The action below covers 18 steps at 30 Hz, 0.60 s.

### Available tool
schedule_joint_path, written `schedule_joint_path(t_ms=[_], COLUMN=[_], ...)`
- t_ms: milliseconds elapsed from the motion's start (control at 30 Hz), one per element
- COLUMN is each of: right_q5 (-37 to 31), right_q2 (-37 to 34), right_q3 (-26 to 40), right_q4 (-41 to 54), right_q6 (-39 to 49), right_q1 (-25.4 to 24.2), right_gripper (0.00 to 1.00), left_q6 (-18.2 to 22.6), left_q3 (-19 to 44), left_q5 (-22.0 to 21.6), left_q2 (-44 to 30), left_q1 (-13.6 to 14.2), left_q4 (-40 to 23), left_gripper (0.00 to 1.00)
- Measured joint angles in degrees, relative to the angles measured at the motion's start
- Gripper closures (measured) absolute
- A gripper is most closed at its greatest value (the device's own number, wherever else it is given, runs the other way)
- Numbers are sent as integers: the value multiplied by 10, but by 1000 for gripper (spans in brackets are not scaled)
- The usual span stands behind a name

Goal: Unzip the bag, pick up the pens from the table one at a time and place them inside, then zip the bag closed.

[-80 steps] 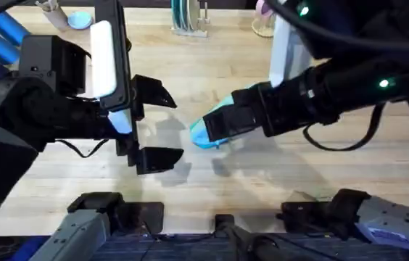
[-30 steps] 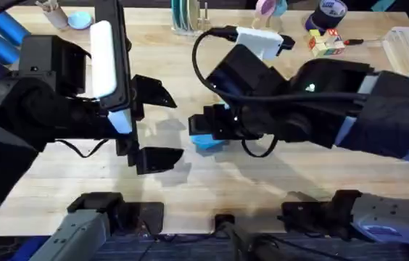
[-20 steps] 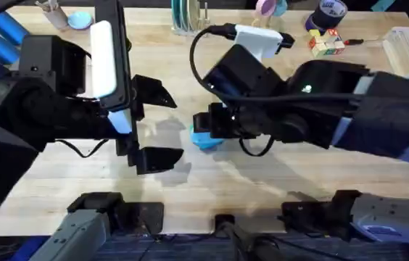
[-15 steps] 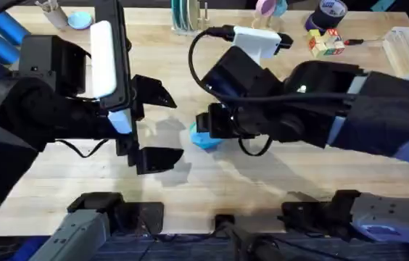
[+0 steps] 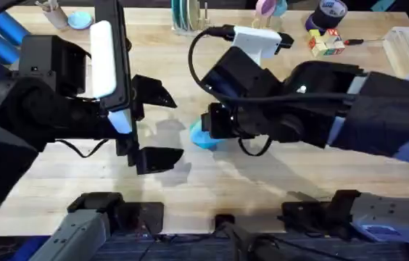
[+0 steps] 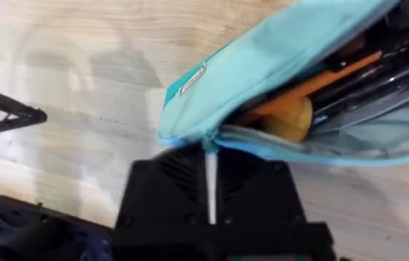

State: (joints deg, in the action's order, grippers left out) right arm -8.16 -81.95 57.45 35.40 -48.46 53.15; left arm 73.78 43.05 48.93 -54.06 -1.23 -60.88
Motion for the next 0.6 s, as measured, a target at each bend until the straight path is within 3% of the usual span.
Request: schedule_joint_path(t_ms=[100, 600], right_q5=[-2, -7], right_q2=[0, 10], right_q3=[0, 0], right_q4=[0, 2], right_q6=[0, 0], right_q1=[0, 0], right_gripper=[968, 970], left_q6=[0, 0], left_q3=[0, 0], left_q5=[0, 0], left_q2=[0, 0], left_q1=[0, 0], left_q4=[0, 0], left_gripper=[8, 8])
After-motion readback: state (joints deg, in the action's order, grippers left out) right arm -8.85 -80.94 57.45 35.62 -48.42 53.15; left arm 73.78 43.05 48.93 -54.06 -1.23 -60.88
